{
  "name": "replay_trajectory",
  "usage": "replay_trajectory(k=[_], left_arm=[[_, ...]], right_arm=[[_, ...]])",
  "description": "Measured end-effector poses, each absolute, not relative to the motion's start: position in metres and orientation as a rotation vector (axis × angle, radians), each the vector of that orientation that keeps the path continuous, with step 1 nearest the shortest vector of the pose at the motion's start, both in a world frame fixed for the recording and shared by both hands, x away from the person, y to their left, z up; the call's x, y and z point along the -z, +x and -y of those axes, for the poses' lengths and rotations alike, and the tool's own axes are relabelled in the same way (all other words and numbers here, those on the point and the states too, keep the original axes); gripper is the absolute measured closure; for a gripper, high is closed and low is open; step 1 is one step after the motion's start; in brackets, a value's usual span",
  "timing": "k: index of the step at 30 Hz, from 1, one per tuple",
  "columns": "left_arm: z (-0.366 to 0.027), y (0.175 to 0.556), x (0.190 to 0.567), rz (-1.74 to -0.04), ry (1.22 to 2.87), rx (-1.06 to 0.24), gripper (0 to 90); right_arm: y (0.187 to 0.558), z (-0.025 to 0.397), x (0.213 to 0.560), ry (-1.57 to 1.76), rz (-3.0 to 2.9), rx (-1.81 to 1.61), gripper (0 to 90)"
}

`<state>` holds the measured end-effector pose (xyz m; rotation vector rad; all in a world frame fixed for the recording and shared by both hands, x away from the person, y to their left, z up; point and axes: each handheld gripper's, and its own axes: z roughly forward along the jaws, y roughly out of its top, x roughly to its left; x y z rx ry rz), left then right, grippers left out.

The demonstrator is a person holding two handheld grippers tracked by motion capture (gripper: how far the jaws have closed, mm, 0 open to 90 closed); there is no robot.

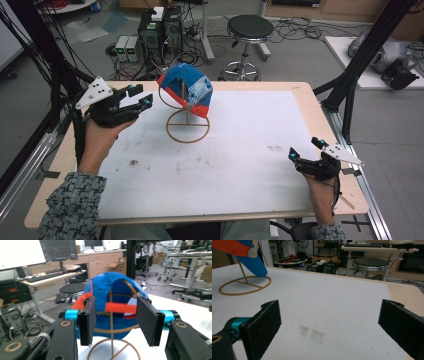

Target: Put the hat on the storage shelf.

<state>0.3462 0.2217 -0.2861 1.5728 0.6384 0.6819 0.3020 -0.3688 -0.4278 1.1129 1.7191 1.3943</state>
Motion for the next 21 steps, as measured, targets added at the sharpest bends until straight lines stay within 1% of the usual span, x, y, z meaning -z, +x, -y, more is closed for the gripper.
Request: replay_trajectory(k=[12, 21], left_arm=[[-0.252, 0.323, 0.308, -0.730, 1.547, -0.716, 44.3], [-0.270, 0.304, 0.331, -0.790, 1.533, -0.753, 41.8]], right_arm=[[0.301, 0.369, 0.427, 1.121, -1.712, -1.395, 3.6], [0.302, 0.368, 0.427, 1.117, -1.712, -1.393, 3.6]])
